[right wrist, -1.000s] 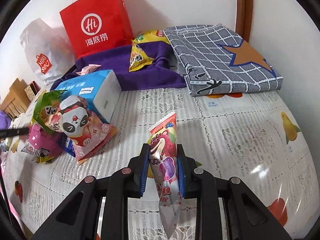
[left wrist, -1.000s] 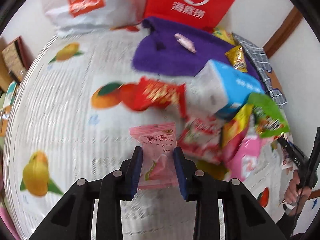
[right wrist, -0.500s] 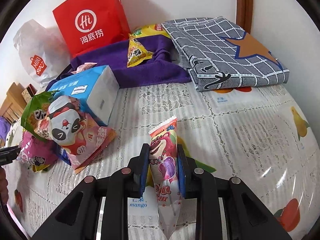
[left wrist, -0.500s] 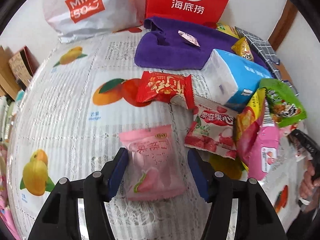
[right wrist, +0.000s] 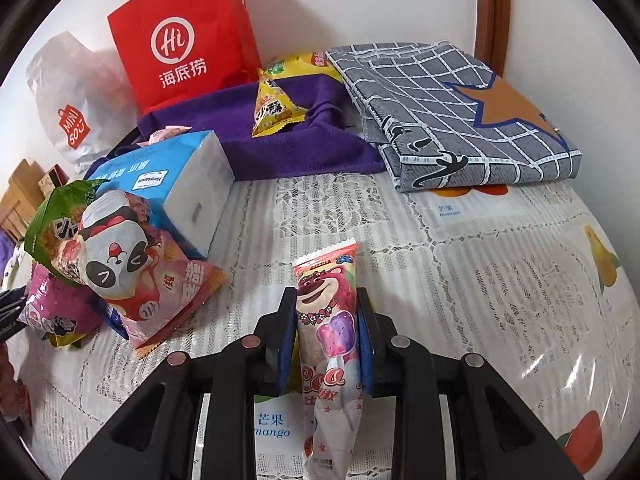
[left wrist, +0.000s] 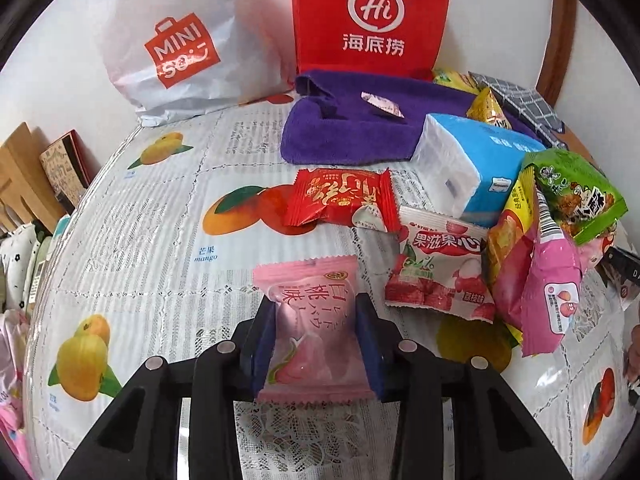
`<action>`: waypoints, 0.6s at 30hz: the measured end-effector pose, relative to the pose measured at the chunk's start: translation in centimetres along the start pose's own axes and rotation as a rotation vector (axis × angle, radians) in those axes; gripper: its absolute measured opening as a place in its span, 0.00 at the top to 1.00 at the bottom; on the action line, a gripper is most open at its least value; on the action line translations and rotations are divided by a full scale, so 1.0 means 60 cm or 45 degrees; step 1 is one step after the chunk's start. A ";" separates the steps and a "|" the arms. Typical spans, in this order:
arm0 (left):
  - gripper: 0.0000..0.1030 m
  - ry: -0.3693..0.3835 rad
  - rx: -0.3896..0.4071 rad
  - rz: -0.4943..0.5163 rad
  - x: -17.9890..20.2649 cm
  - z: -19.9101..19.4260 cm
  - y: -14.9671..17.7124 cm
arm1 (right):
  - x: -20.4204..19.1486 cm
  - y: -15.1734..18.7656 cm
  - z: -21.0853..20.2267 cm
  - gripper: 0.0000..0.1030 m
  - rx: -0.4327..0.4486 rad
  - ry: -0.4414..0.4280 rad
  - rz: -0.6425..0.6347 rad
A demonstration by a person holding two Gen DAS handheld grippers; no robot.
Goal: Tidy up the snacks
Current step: 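Grasp the pink candy packet with the left tool while the right holds its bag, then carry both held snacks up toward the purple towel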
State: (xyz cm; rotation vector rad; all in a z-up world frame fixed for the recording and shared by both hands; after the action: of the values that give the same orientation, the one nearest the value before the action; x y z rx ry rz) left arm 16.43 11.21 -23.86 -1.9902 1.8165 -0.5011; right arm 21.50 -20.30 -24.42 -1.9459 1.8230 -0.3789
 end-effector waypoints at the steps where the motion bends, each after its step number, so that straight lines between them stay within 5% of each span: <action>1: 0.64 0.003 0.000 -0.004 0.000 0.000 -0.001 | 0.000 0.000 0.000 0.73 0.001 -0.005 0.004; 11: 0.64 0.010 0.000 -0.011 -0.003 0.001 -0.001 | 0.008 -0.001 -0.001 0.72 0.005 -0.087 0.047; 18: 0.64 0.018 0.000 -0.017 -0.002 0.000 0.000 | -0.008 0.006 -0.003 0.60 -0.019 0.024 -0.088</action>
State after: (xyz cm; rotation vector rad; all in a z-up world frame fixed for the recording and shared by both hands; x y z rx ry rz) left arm 16.45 11.34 -23.87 -2.0051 1.8126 -0.5203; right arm 21.02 -19.84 -24.40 -2.0264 1.7781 -0.4082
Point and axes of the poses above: each gripper's, at about its wrist camera, not at the fingertips, and z roughly the way its jaws point, x to its right, y to its underside, the point moved 6 cm from there along z, roughly the way its jaws point, and after that the axes turned 4 degrees about -x, right-handed, at the moved point
